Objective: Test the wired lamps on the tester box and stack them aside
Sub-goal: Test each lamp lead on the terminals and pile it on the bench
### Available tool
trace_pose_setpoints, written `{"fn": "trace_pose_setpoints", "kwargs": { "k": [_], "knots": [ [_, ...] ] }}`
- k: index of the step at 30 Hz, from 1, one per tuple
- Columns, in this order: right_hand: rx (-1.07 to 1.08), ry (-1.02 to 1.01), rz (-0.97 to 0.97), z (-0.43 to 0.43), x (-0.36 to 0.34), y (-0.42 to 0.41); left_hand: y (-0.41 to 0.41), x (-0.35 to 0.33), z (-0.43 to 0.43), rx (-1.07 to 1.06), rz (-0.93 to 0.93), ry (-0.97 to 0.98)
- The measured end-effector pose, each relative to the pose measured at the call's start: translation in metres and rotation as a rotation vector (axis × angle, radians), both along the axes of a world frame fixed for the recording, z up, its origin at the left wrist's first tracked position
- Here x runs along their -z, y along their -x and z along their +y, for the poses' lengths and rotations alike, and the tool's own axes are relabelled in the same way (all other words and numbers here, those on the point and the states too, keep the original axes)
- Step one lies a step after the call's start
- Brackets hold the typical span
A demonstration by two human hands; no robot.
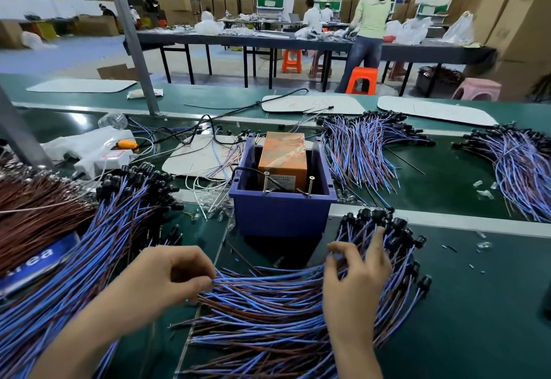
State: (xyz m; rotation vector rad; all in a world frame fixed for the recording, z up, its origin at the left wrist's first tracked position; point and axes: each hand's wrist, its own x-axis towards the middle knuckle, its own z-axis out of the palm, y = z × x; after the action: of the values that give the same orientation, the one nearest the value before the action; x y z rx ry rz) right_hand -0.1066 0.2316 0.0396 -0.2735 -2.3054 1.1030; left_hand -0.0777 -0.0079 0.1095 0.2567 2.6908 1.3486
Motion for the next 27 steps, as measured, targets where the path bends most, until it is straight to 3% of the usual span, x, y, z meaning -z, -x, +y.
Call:
{"fn": "trace_pose_setpoints", "kwargs": {
  "k": [3, 6, 10, 13, 16, 19, 23, 27],
  "knots": [
    [-0.118, 0.030, 0.037, -0.006, -0.004, -0.004, 0.000, -0.005, 0.008, 0.036, -0.021, 0.003],
    [-0.459, 0.093, 0.138, -0.017, -0.014, -0.012, 0.005, -0.009, 0.021, 0.070, 0.026, 0.057],
    [-0.748, 0.169, 0.028, -0.034, -0.017, -0.022, 0.011, -0.013, 0.035, 0.117, 0.105, 0.096],
    [-0.745, 0.214, 0.010, -0.033, -0.017, -0.020, 0.017, -0.012, 0.038, -0.005, 0.143, -0.034],
    [-0.714, 0.238, -0.015, -0.031, -0.015, -0.019, 0.025, -0.004, 0.046, -0.253, 0.087, -0.427],
    [-0.677, 0.233, -0.015, -0.032, -0.014, -0.018, 0.027, 0.012, 0.066, -0.363, -0.029, -0.746],
    [-0.605, 0.284, 0.005, -0.027, -0.013, -0.017, 0.024, 0.032, 0.090, -0.379, -0.119, -0.838],
    [-0.507, 0.328, 0.023, -0.026, -0.013, -0.016, 0.030, 0.035, 0.098, -0.434, -0.079, -0.834]
  ]
}}
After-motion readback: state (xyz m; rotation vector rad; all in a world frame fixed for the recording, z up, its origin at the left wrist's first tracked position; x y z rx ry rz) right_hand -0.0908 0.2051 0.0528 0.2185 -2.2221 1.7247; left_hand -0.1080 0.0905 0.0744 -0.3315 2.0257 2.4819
